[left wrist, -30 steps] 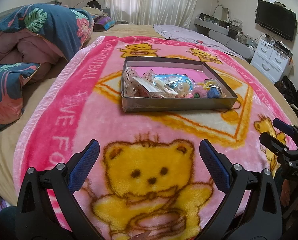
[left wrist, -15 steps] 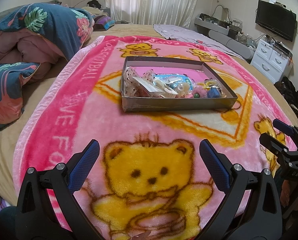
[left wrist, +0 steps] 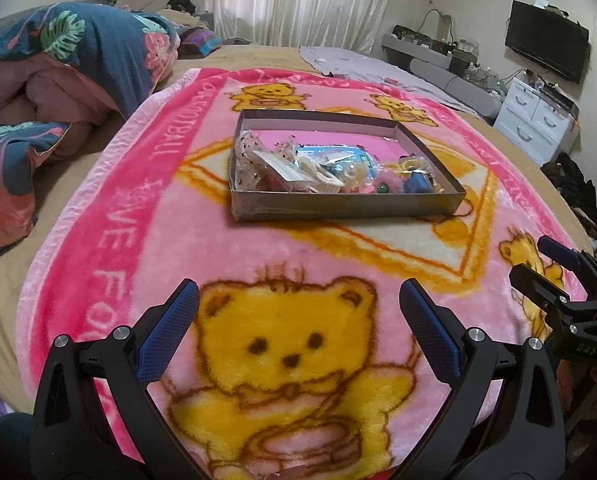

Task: Organize jewelry

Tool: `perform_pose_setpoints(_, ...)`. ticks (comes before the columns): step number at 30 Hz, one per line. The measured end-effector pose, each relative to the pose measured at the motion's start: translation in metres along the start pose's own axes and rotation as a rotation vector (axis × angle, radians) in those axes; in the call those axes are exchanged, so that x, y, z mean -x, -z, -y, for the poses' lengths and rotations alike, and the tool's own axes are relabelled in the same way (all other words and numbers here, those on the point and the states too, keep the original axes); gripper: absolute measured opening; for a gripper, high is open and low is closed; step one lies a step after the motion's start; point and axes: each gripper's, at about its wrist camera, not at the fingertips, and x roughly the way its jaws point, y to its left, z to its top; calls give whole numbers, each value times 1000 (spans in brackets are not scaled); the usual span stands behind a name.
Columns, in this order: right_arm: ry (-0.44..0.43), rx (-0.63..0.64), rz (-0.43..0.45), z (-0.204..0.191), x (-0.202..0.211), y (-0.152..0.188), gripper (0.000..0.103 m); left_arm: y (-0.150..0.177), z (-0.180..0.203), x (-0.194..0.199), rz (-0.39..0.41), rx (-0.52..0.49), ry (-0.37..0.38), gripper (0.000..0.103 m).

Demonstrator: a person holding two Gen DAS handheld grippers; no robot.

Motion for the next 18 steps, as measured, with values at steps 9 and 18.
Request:
perform_pose_setpoints(9,10,-25,-1,6,-1,-2,99,0,7,-2,7,-26,-26,94)
perform_pose_setpoints(18,287,-262,-96,134,-64,-47,99,-39,-81,-67,-158,236,-224,94)
